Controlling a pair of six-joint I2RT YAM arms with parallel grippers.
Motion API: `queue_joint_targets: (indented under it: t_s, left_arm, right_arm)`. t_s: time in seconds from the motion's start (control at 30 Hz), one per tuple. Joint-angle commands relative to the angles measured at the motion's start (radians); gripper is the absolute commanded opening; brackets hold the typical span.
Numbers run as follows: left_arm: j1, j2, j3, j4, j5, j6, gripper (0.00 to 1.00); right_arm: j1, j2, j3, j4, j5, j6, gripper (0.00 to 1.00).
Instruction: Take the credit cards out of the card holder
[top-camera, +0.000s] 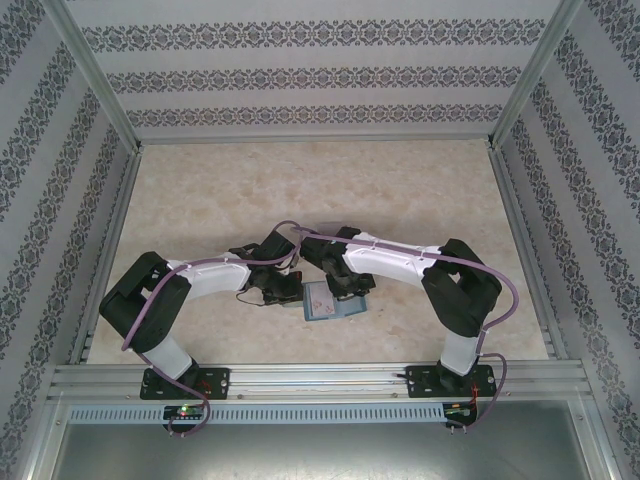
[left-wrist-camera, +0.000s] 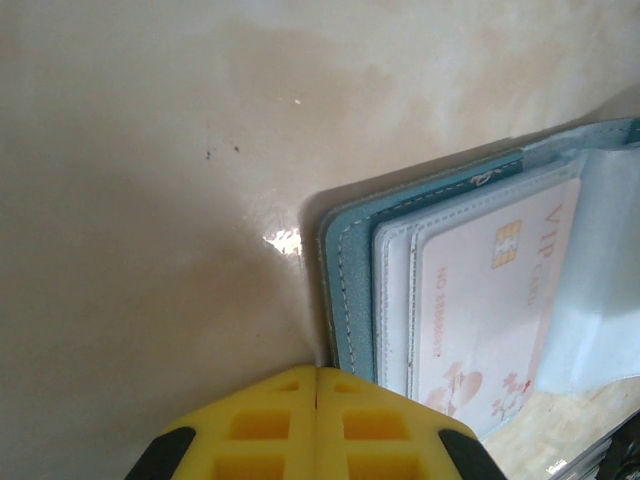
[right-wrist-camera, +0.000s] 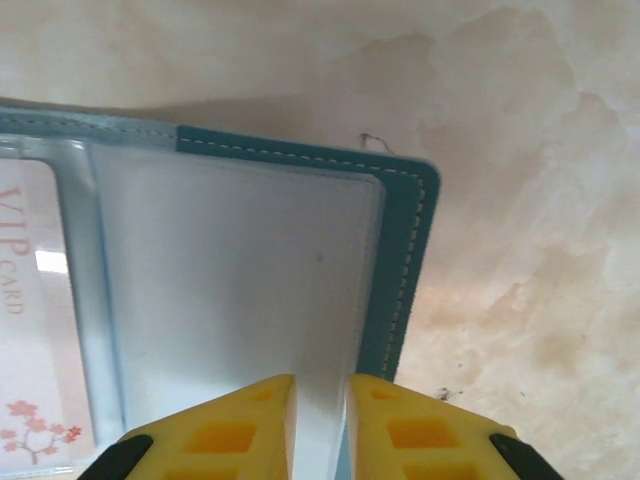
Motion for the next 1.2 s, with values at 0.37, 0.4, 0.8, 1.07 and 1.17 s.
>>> queue_joint_targets:
  t_s: [0.37, 0.4, 0.8, 1.07, 1.17]
  left_arm:
    - [-0.017, -0.015, 0.033, -0.064, 0.032, -0.009, 0.00]
    - [-0.017, -0.016, 0.036, -0.062, 0.035, -0.013, 0.00]
    - [-0.041, -0.010, 0.062, -0.023, 0.069, -0.057, 0.00]
    - [-0.070, 0.025, 0.094, -0.007, 0.063, -0.071, 0.00]
    - [-0.074, 0.044, 0.098, -0.009, 0.061, -0.066, 0.00]
  right_arm:
    - [-0.044, -0.116, -0.043, -0.030, 0.009, -0.022, 0.21]
    - [-0.047, -0.127, -0.049, -0.016, -0.007, -0.022, 0.21]
    - [-0.114, -0.246, -0.183, 0.288, -0.325, 0.038, 0.18]
    - [-0.124, -0.201, -0.216, 0.430, -0.452, 0.076, 0.17]
    - [-0.124, -0.173, -0.215, 0.455, -0.471, 0.080, 0.17]
